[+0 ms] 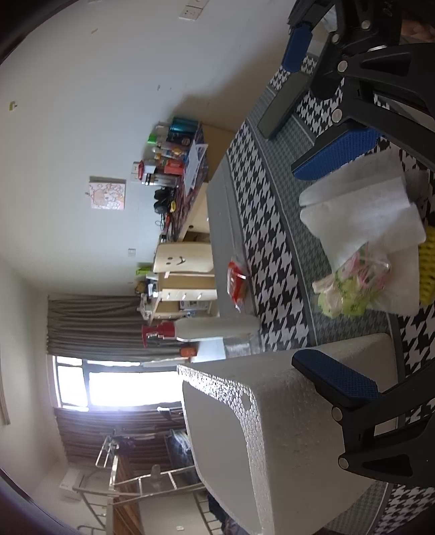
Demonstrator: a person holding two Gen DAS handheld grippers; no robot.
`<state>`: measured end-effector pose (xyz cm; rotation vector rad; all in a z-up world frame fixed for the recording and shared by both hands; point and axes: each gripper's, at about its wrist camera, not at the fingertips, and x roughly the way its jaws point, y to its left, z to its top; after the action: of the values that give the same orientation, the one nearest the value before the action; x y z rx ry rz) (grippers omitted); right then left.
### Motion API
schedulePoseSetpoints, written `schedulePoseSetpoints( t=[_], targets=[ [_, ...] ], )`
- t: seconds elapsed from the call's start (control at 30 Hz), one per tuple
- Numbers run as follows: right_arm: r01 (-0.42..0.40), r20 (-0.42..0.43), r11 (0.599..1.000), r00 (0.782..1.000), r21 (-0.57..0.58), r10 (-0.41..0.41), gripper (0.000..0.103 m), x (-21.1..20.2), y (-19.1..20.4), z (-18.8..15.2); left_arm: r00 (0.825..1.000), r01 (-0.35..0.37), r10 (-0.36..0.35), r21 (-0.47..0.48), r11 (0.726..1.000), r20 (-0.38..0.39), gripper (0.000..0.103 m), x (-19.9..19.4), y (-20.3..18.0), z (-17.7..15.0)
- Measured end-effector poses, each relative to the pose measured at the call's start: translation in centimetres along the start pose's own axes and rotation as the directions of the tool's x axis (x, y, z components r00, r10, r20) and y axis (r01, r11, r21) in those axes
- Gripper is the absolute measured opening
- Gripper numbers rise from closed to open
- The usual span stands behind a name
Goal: Organize soft objects
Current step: 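Move right gripper to the white tissue while left gripper approaches the flower bag, then close right gripper on the white tissue while left gripper closes on the flower bag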
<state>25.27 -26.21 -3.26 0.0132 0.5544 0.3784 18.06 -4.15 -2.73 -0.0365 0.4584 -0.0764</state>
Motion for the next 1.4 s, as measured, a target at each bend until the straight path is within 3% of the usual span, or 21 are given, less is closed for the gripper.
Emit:
schedulePoseSetpoints(
  t=[0.17, 0.3, 0.4, 0.67, 1.0, 1.2, 1.4],
  targets=[
    [-0.022, -0.017, 1.0, 1.0, -0.018, 0.022, 0.082, 0.6, 0.6, -0.1, 0.998, -0.056, 0.056, -0.025, 0.998, -0.004, 0.102, 0.5, 1.3, 0.1],
    [-0.038, -0.026, 0.999, 0.999, -0.034, 0.037, 0.082, 1.0, 1.2, -0.2, 0.996, -0.076, 0.075, -0.03, 0.997, -0.039, 0.095, 1.2, 1.6, -0.1],
    [-0.043, -0.03, 0.998, 0.999, -0.035, 0.042, 0.082, 1.1, 1.3, -0.3, 0.994, -0.067, 0.065, -0.029, 0.997, -0.084, 0.088, 1.8, 1.4, -0.7],
    [-0.052, -0.052, 0.998, 0.997, -0.035, 0.05, 0.082, 1.7, 1.4, -0.6, 0.983, -0.076, 0.065, -0.057, 0.996, -0.171, 0.086, 3.4, 1.8, -1.7],
    [-0.059, -0.074, 0.998, 0.996, -0.037, 0.057, 0.082, 2.6, 1.6, -0.5, 0.964, -0.057, 0.036, -0.07, 0.996, -0.265, 0.07, 5.1, 1.9, -2.7],
    [-0.072, -0.08, 0.996, 0.994, -0.044, 0.068, 0.082, 2.9, 2.0, -0.6, 0.956, -0.052, 0.027, -0.076, 0.996, -0.293, 0.058, 5.6, 1.9, -3.2],
    [-0.08, -0.09, 0.996, 0.993, -0.045, 0.076, 0.082, 3.1, 2.4, -0.8, 0.952, -0.033, 0.009, -0.073, 0.997, -0.307, 0.057, 5.7, 1.8, -3.5]
  ],
)
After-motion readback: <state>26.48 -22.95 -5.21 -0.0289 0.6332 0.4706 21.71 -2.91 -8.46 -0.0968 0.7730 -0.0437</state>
